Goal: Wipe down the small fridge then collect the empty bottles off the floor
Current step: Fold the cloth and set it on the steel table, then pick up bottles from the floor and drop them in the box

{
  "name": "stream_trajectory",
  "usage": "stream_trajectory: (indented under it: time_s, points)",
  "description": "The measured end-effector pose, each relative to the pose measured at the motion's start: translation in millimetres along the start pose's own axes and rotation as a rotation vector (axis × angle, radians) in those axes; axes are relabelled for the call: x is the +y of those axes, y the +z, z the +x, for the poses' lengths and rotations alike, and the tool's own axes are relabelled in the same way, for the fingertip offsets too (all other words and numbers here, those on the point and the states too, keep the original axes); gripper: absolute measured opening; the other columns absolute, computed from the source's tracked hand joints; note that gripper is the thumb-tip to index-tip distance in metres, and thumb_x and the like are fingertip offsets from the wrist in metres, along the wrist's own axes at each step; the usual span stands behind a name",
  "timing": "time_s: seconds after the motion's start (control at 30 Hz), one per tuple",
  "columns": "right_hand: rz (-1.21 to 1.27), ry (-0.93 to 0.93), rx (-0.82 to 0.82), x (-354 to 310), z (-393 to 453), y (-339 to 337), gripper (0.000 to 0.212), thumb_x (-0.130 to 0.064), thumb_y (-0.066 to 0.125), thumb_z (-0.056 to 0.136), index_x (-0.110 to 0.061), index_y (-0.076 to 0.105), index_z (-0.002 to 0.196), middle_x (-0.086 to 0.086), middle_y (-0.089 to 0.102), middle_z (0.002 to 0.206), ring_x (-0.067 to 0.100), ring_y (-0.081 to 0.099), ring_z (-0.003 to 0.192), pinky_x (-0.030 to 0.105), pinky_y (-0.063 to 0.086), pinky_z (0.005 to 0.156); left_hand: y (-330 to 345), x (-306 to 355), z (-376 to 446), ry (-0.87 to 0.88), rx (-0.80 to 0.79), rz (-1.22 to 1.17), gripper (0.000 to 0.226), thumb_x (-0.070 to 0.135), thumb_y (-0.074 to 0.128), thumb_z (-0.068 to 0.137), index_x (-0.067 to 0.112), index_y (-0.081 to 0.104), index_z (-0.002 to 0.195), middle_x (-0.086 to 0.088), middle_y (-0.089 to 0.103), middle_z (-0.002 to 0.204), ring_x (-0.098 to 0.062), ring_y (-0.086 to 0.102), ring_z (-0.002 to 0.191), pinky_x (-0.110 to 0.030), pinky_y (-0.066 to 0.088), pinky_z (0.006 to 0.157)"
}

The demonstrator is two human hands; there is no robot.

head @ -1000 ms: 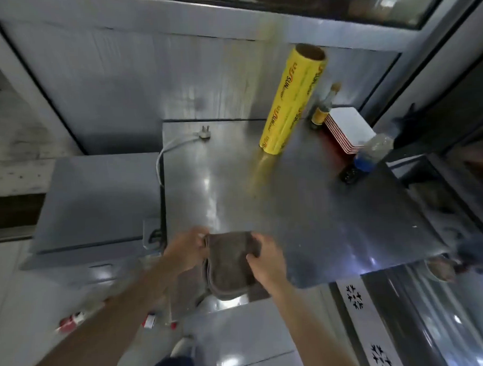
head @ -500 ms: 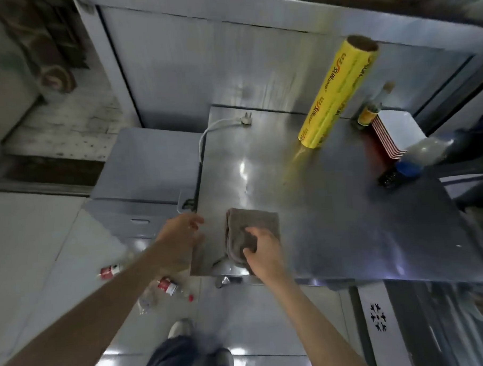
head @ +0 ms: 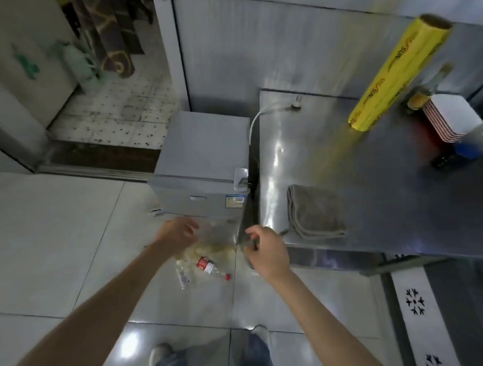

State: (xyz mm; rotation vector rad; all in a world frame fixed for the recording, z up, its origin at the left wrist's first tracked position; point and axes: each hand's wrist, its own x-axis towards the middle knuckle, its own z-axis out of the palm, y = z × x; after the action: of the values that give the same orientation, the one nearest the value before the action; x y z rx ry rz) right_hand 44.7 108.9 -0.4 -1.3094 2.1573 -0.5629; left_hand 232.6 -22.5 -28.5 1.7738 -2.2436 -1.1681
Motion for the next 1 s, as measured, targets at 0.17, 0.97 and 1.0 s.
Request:
stream_trajectory:
  time_s: [0.17,0.97,1.0]
  points:
    - [-0.013,0.071,-0.066,-38.8,-17.4,65.7,0.033,-0.017,0.062,0.084,-0.022,0.058,0.117,-0.003,0.062,0.11,0.015,0.058,0.104,0.027,0.045,0.083,-19.2,-65.2,-5.5,0.03,-0.083,0.064,0.019,0.015,0.072,0.077,0.022,0.069,0.093,0.0,0.07,0.09,-0.002,0.062,0.073,-0.013,0.041,0.07]
    - [-0.126,0.282,-0.335,44.6,77.5,234.3,0.037,-0.017,0.065,0.081,-0.022,0.056,0.116,0.002,0.063,0.114,0.021,0.06,0.101,0.031,0.051,0.081,74.7,-213.6,74.8,-0.391,-0.135,-0.096,0.021,0.019,0.073,0.078,0.013,0.068,0.098,-0.006,0.067,0.084,-0.023,0.063,0.078,-0.024,0.049,0.076]
    - [-0.134,0.271,-0.35,52.3,85.6,240.0,0.037,-0.018,0.065,0.081,-0.022,0.056,0.116,0.003,0.063,0.114,0.021,0.06,0.102,0.031,0.051,0.081,82.5,-218.6,81.3,-0.397,-0.133,-0.099,0.022,0.02,0.073,0.078,0.013,0.068,0.098,-0.006,0.068,0.082,-0.024,0.065,0.081,-0.025,0.049,0.079]
